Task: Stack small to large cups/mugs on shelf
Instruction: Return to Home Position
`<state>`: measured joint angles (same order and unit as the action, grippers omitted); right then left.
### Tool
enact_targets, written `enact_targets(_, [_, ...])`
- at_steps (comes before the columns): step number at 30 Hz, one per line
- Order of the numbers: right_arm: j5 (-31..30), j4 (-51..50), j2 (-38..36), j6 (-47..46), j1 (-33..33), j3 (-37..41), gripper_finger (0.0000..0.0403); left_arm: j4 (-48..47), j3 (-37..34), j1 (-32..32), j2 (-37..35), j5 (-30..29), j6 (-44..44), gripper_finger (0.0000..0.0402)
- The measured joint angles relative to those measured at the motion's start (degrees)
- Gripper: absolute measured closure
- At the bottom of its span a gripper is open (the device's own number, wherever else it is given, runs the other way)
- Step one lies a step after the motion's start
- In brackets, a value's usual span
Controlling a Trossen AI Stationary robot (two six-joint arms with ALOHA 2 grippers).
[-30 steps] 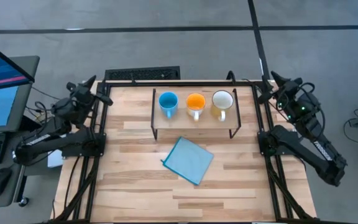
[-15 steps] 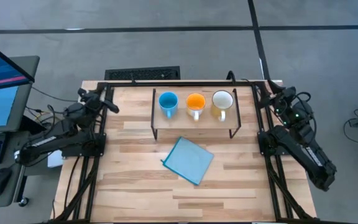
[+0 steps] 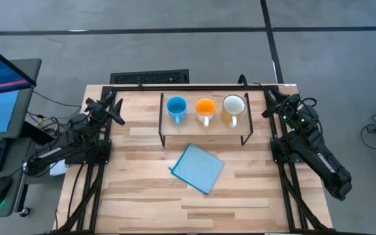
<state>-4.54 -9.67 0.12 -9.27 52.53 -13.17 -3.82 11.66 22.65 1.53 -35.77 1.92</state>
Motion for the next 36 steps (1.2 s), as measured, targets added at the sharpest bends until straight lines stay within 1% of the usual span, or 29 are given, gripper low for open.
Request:
enact_targets(1, [0.0, 0.1, 0.0, -0.3, 0.0, 0.6, 0.0163, -0.7, -0.6, 0.0, -1.4, 0.0, -0.2, 0.0207])
enact_targets(3, [0.2, 1.4, 0.0, -0.4, 0.0, 2.0, 0.0163, -0.8, -1.0, 0.0, -1.4, 0.3, -1.1, 0.0207])
enact_targets(10, [0.2, 11.9, 0.0, -0.4, 0.0, 7.8, 0.0163, -1.6, -2.7, 0.0, -0.7, 0.8, -2.1, 0.0207])
enact_targets(16, [0.2, 13.4, 0.0, 0.1, 0.0, 10.2, 0.0163, -1.9, -2.7, 0.0, -1.4, 0.0, -0.9, 0.0207])
enact_targets(19, [0.2, 16.0, 0.0, -0.5, 0.0, 12.5, 0.0163, -3.3, -2.7, 0.0, -1.3, -1.1, -0.9, 0.0207])
enact_targets(27, [0.2, 16.1, 0.0, 0.2, 0.0, 12.8, 0.0163, -5.0, -2.7, 0.0, -1.3, -0.9, -1.5, 0.0207])
enact_targets(30, [0.2, 16.0, 0.0, -1.1, 0.0, 12.8, 0.0163, -4.5, -2.7, 0.0, -1.3, -0.9, -1.6, 0.0207])
enact_targets(33, [0.0, 16.1, 0.0, -3.1, 0.1, 12.8, 0.0163, -4.0, -2.7, 0.0, -1.3, -1.4, -3.4, 0.0207])
enact_targets(36, [0.0, 14.1, 0.0, -1.7, 0.1, 12.8, 0.0163, -4.3, -2.7, 0.0, -1.3, -1.6, -4.8, 0.0207])
